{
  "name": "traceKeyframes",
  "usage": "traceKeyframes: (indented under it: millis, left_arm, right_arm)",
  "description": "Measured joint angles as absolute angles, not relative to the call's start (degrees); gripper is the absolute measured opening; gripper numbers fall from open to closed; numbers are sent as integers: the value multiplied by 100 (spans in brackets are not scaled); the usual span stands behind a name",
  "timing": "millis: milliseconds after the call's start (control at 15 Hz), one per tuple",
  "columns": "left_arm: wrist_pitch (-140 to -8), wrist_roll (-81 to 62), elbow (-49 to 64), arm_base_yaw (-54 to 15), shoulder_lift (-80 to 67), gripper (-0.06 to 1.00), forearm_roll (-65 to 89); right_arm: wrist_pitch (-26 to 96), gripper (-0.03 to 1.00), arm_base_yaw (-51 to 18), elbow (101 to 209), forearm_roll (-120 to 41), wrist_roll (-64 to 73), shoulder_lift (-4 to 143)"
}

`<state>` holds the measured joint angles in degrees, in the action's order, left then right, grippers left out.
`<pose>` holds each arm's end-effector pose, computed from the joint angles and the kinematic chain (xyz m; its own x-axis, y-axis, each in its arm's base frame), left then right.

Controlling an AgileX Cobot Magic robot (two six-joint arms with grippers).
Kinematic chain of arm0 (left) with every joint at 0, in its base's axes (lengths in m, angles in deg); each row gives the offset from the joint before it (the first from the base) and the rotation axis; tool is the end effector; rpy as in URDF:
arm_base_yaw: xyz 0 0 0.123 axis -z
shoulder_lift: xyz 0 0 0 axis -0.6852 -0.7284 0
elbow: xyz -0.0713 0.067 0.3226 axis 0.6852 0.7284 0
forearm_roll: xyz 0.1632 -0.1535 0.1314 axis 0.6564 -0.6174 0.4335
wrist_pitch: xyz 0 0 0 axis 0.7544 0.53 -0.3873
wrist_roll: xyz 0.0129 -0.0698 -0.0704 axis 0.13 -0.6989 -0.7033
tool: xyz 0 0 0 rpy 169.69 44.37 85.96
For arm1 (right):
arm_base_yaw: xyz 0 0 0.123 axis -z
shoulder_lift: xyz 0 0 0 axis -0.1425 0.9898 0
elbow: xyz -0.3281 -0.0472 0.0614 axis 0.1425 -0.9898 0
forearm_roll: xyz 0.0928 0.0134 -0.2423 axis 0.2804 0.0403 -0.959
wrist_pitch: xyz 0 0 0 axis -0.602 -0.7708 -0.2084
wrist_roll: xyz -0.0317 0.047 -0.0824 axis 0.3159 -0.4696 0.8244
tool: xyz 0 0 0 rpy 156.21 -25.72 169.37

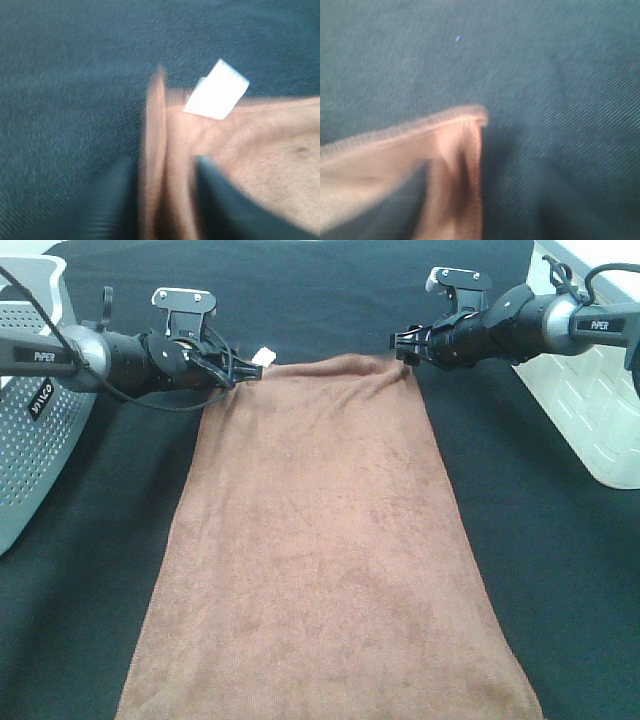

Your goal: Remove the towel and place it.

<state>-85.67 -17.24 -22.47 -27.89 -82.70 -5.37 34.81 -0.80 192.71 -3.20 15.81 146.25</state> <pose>0.6007 -0.1578 0.0853 -0.4633 0.0470 -0.8850 0.1685 0.9850 -0.0359 0.6232 0.1099 0.1021 -0.5801 0.0774 -0.8108 -0.1502 0.9682 0.1999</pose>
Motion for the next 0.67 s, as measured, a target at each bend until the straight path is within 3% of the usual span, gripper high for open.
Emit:
traceKeyframes:
  millis: [133,200,667]
  left_arm:
    - [-8573,-1770,-2247,-2795,-8299,75,-549]
    - [-8630,-1770,-2247,-2806,-8299,78,-555]
    - [-7994,-1770,-2258,-2829,-7909,80,-537]
  right_arm:
    - [3481,75,-80,19271,-320,1581,14625]
    - [3475,75,-80,19271,-320,1581,14625]
    - [2324,76,-63,19282,-395,1581,14213]
